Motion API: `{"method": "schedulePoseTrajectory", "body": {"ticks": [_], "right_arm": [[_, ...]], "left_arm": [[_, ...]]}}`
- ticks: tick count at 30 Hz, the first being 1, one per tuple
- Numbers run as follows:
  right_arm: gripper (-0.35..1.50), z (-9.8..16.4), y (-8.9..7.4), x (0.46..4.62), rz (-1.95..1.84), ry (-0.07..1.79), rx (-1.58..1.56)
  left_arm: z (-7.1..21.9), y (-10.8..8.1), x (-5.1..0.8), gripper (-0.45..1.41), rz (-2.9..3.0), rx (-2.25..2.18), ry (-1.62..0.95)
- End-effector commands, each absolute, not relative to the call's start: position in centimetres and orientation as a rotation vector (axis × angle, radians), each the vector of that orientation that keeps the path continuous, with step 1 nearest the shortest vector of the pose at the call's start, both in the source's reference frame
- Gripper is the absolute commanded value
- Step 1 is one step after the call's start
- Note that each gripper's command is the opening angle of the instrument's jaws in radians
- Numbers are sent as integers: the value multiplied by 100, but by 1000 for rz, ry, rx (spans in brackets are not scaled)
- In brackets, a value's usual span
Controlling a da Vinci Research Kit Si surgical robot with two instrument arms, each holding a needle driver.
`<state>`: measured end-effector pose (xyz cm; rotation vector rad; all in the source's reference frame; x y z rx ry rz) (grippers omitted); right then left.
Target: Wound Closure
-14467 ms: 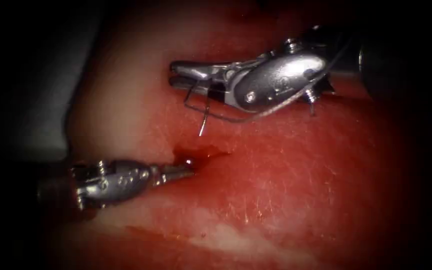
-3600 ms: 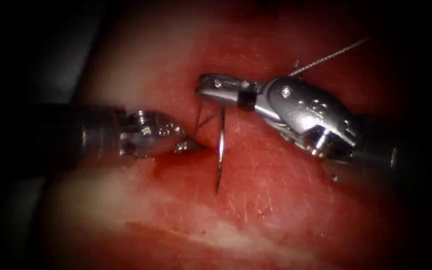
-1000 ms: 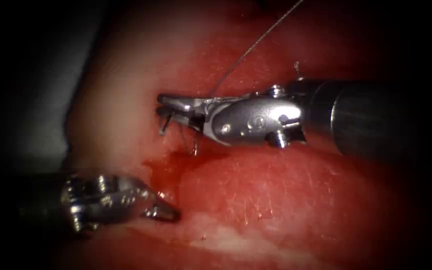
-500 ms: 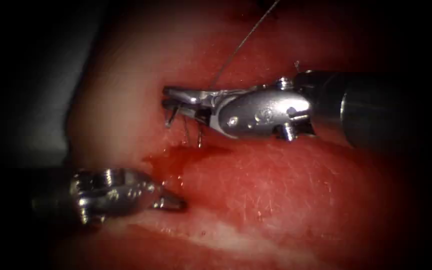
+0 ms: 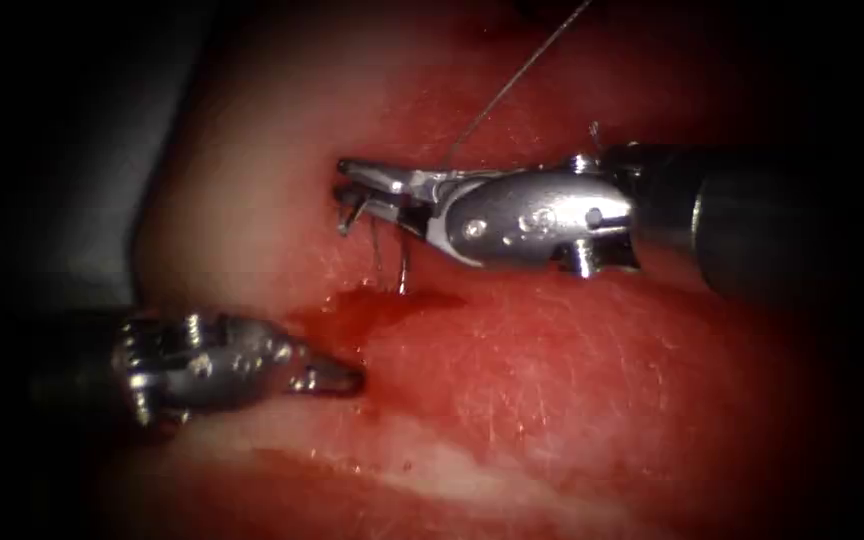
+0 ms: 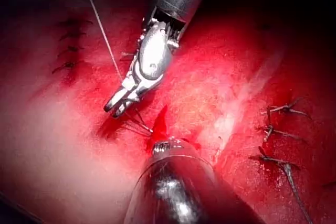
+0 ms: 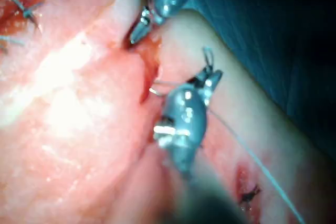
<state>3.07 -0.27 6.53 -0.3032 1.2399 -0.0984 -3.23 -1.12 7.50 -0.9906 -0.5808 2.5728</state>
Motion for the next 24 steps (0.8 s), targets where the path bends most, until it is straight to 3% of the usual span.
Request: {"method": "schedulePoseTrajectory", "body": {"ticks": [1, 4, 9, 24], "right_arm": [[-35, 659, -28, 314, -94, 1244, -300], [-35, 659, -27, 313, -89, 1245, -296], [-35, 659, -27, 312, -72, 1245, -288], [-35, 658, -24, 312, 43, 1264, -238]], "left_arm": [[755, -110, -329, -23, 2569, -999, -569], [752, -101, -329, -18, 2536, -1020, -501], [755, -100, -333, -25, 2501, -1041, -430], [796, -127, -339, -21, 2517, -1068, -452]]}}
